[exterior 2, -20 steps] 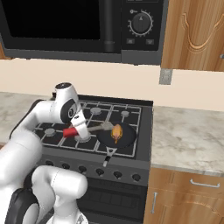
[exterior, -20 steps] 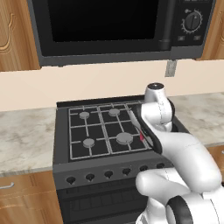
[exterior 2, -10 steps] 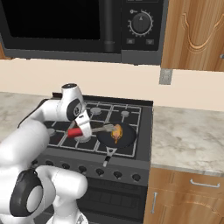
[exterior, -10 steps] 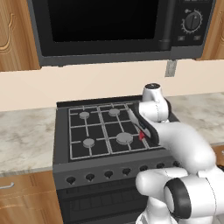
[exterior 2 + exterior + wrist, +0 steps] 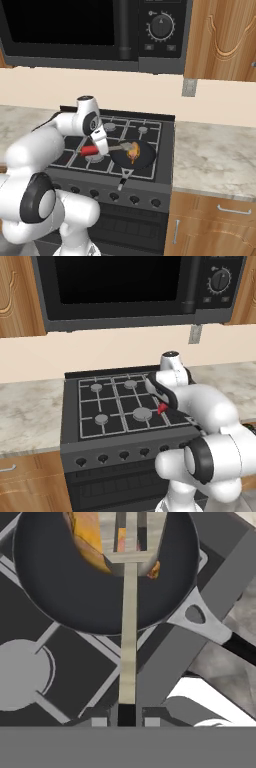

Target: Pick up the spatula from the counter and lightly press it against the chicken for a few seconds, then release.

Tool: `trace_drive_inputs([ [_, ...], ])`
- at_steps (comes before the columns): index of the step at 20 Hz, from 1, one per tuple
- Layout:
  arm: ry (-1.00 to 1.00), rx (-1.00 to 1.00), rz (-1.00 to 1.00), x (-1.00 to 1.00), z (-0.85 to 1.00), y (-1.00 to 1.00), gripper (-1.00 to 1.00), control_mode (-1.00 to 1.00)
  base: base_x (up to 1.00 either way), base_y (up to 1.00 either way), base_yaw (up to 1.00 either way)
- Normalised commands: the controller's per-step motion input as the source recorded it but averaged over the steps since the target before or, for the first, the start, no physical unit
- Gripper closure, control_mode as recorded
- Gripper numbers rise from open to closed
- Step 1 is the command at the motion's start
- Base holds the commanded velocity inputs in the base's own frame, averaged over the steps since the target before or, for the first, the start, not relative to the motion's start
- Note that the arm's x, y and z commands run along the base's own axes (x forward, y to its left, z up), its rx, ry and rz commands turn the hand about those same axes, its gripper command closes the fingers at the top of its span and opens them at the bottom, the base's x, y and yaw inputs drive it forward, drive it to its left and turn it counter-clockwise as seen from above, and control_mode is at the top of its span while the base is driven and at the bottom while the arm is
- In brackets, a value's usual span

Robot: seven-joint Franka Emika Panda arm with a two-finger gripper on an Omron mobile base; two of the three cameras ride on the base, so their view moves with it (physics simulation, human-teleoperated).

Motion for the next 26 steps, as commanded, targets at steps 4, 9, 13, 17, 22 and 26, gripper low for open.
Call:
trace_drive_inputs([
  [4, 0.03, 0.0, 0.0, 0.24, -0.17, -0.06, 1.0, -1.0, 0.0, 0.0, 0.0],
  [9, 0.0, 0.0, 0.0, 0.26, -0.07, -0.05, 1.0, -1.0, 0.0, 0.0, 0.0],
  [13, 0.0, 0.0, 0.0, 0.3, -0.11, -0.03, 1.0, -1.0, 0.0, 0.0, 0.0],
  [17, 0.01, 0.0, 0.0, 0.31, -0.15, -0.05, 1.0, -1.0, 0.0, 0.0, 0.0],
  [22, 0.01, 0.0, 0.0, 0.1, -0.2, -0.11, 1.0, -1.0, 0.0, 0.0, 0.0],
  [26, 0.02, 0.0, 0.0, -0.11, -0.08, -0.11, 1.0, -1.0, 0.0, 0.0, 0.0],
])
